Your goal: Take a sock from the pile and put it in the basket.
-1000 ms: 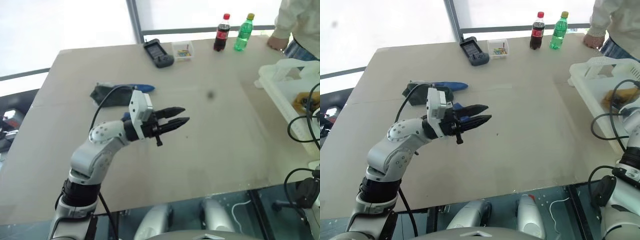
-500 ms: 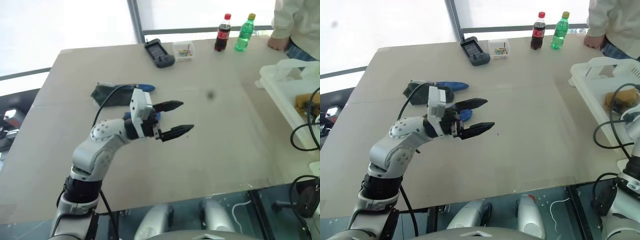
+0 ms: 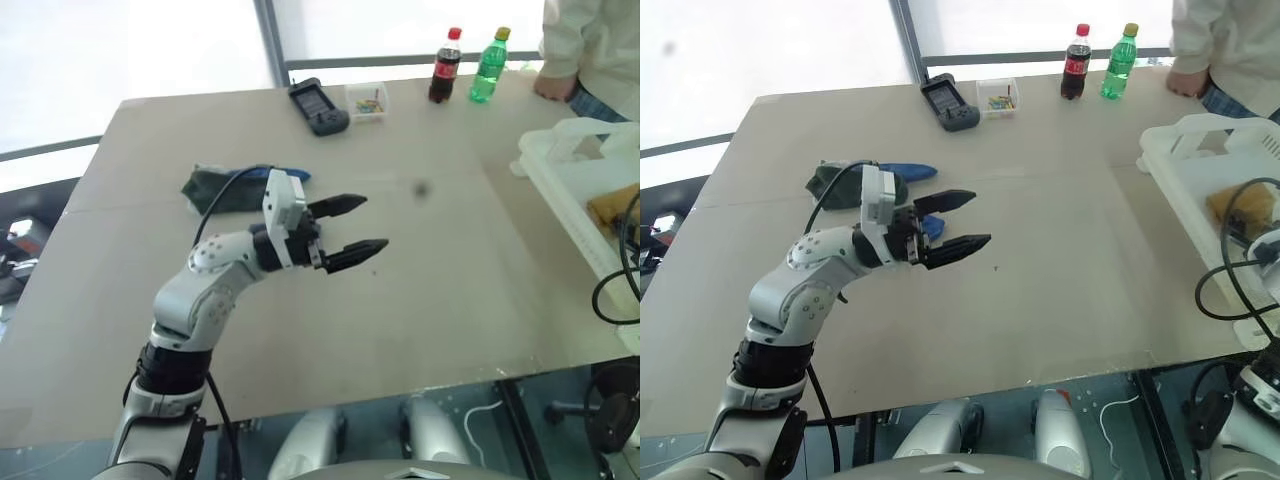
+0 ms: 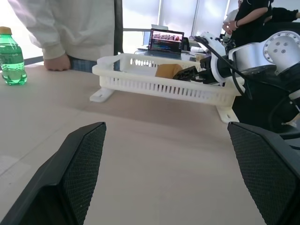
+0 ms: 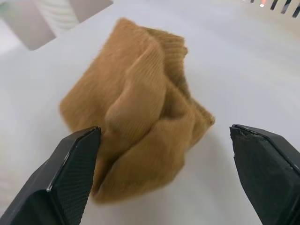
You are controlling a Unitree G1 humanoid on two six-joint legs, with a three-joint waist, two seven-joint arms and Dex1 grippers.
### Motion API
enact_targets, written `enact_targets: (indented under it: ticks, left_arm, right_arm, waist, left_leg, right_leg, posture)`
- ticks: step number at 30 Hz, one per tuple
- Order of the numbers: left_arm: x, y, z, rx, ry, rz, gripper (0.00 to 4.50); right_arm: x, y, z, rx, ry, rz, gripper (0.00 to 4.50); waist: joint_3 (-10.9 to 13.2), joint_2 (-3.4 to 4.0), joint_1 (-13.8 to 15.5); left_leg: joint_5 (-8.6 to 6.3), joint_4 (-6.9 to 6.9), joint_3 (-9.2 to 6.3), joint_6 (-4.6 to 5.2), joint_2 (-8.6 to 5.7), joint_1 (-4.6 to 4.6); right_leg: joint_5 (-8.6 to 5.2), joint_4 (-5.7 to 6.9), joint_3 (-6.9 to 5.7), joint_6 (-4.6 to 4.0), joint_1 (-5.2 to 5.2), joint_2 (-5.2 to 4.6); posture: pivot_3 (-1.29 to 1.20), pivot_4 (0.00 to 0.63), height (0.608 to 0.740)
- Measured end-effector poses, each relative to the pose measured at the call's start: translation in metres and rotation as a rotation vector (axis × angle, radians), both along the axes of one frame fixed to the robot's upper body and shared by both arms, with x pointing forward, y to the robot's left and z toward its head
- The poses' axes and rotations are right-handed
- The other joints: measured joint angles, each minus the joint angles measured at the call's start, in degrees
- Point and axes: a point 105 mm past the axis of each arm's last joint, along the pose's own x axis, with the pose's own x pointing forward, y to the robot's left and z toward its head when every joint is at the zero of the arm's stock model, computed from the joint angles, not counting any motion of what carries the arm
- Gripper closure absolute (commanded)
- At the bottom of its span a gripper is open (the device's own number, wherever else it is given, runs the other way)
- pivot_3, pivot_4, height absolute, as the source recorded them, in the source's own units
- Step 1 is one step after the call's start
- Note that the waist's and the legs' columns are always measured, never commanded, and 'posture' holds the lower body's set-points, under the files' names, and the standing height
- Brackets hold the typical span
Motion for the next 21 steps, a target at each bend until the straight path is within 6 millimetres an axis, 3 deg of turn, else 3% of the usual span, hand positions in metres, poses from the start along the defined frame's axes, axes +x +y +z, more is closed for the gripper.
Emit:
enact_targets:
  ticks: [7, 13, 14, 17, 21]
  left_arm:
    - [0.009, 0.008, 0.003, 0.005, -0.024, 0.059, 0.10]
    - [0.013, 0.021, -0.008, -0.005, -0.026, 0.158, 0.10]
    - [0.009, 0.024, -0.014, 0.005, -0.011, 0.151, 0.10]
    - [-0.003, 0.049, -0.034, 0.061, 0.069, 0.175, 0.10]
    - [-0.013, 0.070, -0.035, 0.069, 0.113, 0.216, 0.10]
  right_arm:
    - [-0.019, 0.023, 0.010, -0.017, -0.086, 0.139, 0.00]
    - [-0.033, 0.103, 0.047, -0.213, -0.276, 0.619, 0.00]
    - [-0.033, 0.116, 0.046, -0.293, -0.262, 0.702, 0.00]
    - [-0.036, 0.137, 0.013, -0.480, -0.120, 0.925, 0.00]
    - [-0.046, 0.147, -0.013, -0.492, -0.065, 1.082, 0.00]
  waist:
    - [0.0, 0.00, 0.1]
    - [0.0, -0.04, -0.3]
    - [0.0, -0.03, -0.2]
    - [0.0, -0.07, -0.1]
    - [0.0, -0.12, 0.2]
  left_leg:
    - [0.00, -0.01, -0.05, 0.00, -0.01, 0.00]
    - [-0.02, -0.02, 0.04, 0.02, 0.07, 0.17]
    - [-0.02, -0.02, 0.06, 0.02, 0.06, 0.23]
    - [-0.03, -0.04, 0.07, 0.02, 0.08, 0.32]
    - [-0.03, -0.02, 0.02, 0.02, 0.09, 0.33]
  right_leg:
    - [0.00, 0.01, -0.04, 0.00, 0.00, 0.03]
    - [0.00, 0.00, 0.05, 0.02, 0.11, 0.02]
    - [-0.01, 0.00, 0.03, 0.03, 0.14, 0.10]
    - [-0.02, -0.03, 0.02, 0.04, 0.22, 0.17]
    - [-0.02, -0.03, -0.02, 0.04, 0.27, 0.10]
  posture:
    - [0.00, 0.150, 0.740]
    - [0.00, 0.150, 0.740]
    - [0.00, 0.150, 0.740]
    - [0.00, 0.150, 0.740]
    - [0.00, 0.150, 0.740]
